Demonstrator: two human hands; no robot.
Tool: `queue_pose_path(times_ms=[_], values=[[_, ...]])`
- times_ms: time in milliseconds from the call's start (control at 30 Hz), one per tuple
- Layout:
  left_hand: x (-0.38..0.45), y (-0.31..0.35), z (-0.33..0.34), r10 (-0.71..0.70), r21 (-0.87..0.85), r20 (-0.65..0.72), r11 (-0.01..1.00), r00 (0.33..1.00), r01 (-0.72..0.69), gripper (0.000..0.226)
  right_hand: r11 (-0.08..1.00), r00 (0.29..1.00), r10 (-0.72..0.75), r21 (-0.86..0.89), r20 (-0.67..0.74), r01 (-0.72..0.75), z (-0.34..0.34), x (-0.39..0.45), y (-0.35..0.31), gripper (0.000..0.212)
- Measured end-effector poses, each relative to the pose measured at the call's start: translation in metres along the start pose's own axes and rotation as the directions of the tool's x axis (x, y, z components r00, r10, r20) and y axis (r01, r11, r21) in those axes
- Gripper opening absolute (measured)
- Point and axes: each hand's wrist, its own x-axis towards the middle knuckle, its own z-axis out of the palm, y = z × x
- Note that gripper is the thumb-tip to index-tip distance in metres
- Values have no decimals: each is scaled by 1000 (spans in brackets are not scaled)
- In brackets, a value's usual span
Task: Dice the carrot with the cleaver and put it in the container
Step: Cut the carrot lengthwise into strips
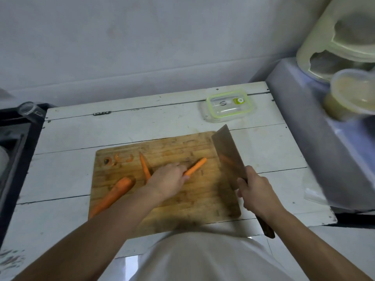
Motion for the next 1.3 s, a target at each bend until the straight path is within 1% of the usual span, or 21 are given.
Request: queue_pose_path(times_ms=[100, 133, 167, 200, 233, 267, 300, 333, 367, 400, 433, 500, 533, 633, 733, 833, 900, 967, 1100, 1200, 1300], values=[[-2, -2, 1, -165, -226, 2, 961, 986, 161, 18, 1000, 1000, 1, 12, 4, -1, 4, -3, -2, 10], [-3, -4, 2, -199, -296, -11, 937, 980, 187, 17, 1000, 1000, -3, 11, 6, 3, 5, -3, -3, 9], [-5, -4, 2, -206, -328, -46, 927, 977, 180, 15, 1000, 1000, -7, 8, 8, 7, 6, -3, -4, 9], [-8, -5, 3, -149, -272, -138, 956, 979, 107, 14, 1000, 1000, -8, 6, 9, 8, 6, -3, -6, 8], [-10, -9, 5, -10, -107, -271, 994, 962, -19, 14, 1000, 1000, -6, 6, 7, 6, 6, -3, -7, 8], [-12, -13, 9, 162, 94, -347, 986, 924, -138, 18, 1000, 1000, -2, 6, 4, 2, 6, -2, -8, 8], [-16, -16, 12, 317, 251, -353, 938, 880, -237, 25, 1000, 1000, 2, 8, -1, -2, 5, -1, -9, 9], [-19, -20, 16, 408, 354, -290, 886, 866, -299, 35, 1000, 1000, 8, 13, -6, -8, 4, 0, -9, 10], [-24, -22, 21, 420, 395, -212, 863, 882, -316, 43, 1000, 1000, 11, 20, -12, -10, 3, 1, -9, 10], [-29, -22, 28, 384, 399, -164, 868, 909, -295, 50, 1000, 1000, 11, 23, -16, -10, 2, 2, -10, 10], [-36, -23, 34, 324, 377, -155, 893, 933, -247, 53, 1000, 1000, 8, 21, -19, -8, 1, 2, -10, 10], [-52, -26, 45, 227, 282, -205, 945, 952, -165, 47, 1000, 1000, 3, 16, -21, -3, 0, 1, -9, 8], [-60, -28, 51, 202, 241, -215, 959, 955, -149, 43, 1000, 1000, 2, 14, -14, -2, 0, 0, -10, 8], [-75, -35, 64, 207, 241, -225, 959, 952, -152, 50, 1000, 1000, -20, 16, 10, 20, 3, -3, -14, 7], [-76, -34, 66, 182, 217, -270, 968, 945, -124, 52, 997, 996, -65, -40, 56, 67, 10, -7, -21, 7], [-67, -29, 64, 148, 173, -256, 979, 955, -105, 70, 986, 985, -133, -86, 105, 143, 19, -14, -29, 17], [-62, -26, 63, 93, 142, -233, 988, 968, -61, 75, 976, 976, -173, -110, 135, 188, 26, -17, -36, 14], [-59, -16, 69, 34, 139, -215, 990, 976, -4, 77, 969, 972, -187, -139, 141, 207, 32, -18, -44, 10], [-59, 9, 82, -105, 91, -242, 987, 965, 130, 75, 928, 954, -264, -233, 145, 292, 37, -25, -57, 14], [-60, 9, 80, -118, 66, -261, 988, 958, 140, 73, 875, 932, -310, -327, 189, 358, 41, -32, -61, 15], [-60, 3, 77, -115, -9, -247, 993, 962, 117, 72, 852, 927, -315, -370, 203, 370, 44, -34, -66, 11]])
